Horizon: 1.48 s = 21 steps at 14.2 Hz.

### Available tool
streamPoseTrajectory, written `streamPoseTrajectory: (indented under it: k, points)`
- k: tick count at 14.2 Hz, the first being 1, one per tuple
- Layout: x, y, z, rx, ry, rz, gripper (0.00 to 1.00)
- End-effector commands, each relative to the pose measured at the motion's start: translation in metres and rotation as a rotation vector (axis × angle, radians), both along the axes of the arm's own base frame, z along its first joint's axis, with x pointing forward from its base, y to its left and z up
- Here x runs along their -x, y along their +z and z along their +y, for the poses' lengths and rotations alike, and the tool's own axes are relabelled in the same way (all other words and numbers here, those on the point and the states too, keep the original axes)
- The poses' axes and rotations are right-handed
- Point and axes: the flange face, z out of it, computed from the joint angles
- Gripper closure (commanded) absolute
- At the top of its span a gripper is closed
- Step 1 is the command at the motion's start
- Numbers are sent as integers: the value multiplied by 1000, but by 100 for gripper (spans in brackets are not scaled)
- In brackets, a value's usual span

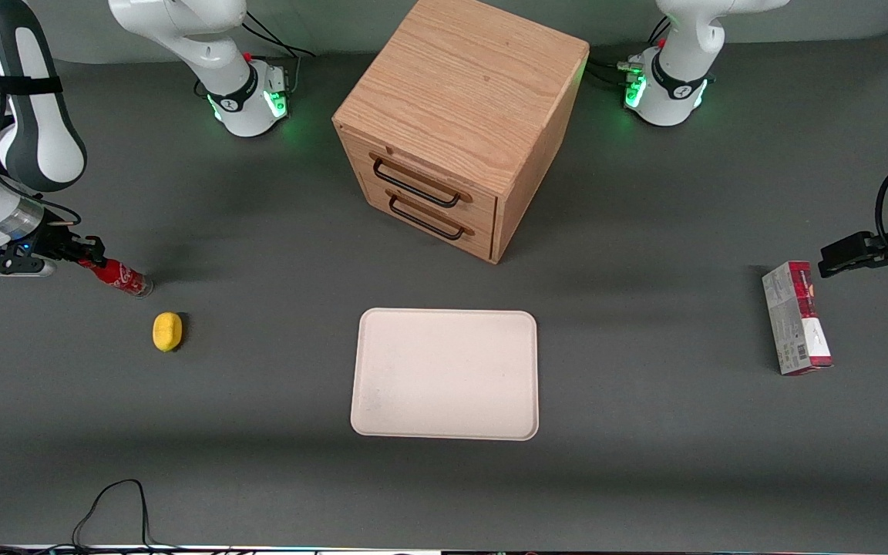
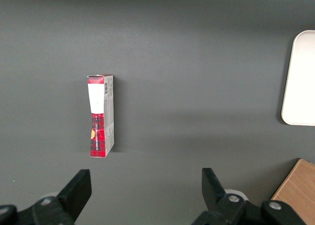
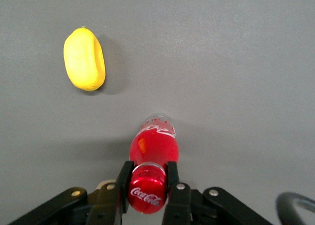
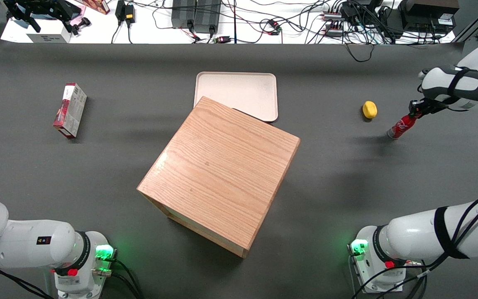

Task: Place coke bottle on tray
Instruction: 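Close the right gripper around the bottle's neck, then lift the bottle and carry it with the right gripper over the tray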

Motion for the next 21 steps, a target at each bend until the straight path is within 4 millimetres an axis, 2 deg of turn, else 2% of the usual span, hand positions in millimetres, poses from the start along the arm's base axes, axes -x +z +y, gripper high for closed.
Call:
streamPoseTrajectory:
  k: [1,4,6,7,9,11,13,15,17,19,21]
  points:
    - [-31,58,8,-42,-4,16,100]
    - [-69,137,47,-54,-47,38,100]
    - [-87,196,77,-55,-68,41,100]
    - [-96,228,101,-52,-58,38,100]
    - [-111,274,147,-50,-86,34,100]
    - [-115,304,204,-53,-108,31,100]
    - [-126,315,263,-57,-130,45,100]
    - [-146,310,304,-55,-159,41,100]
    - [-164,284,359,-20,-136,48,100]
    - [-182,271,399,-43,-135,35,100]
    - [-202,238,428,-71,-135,57,100]
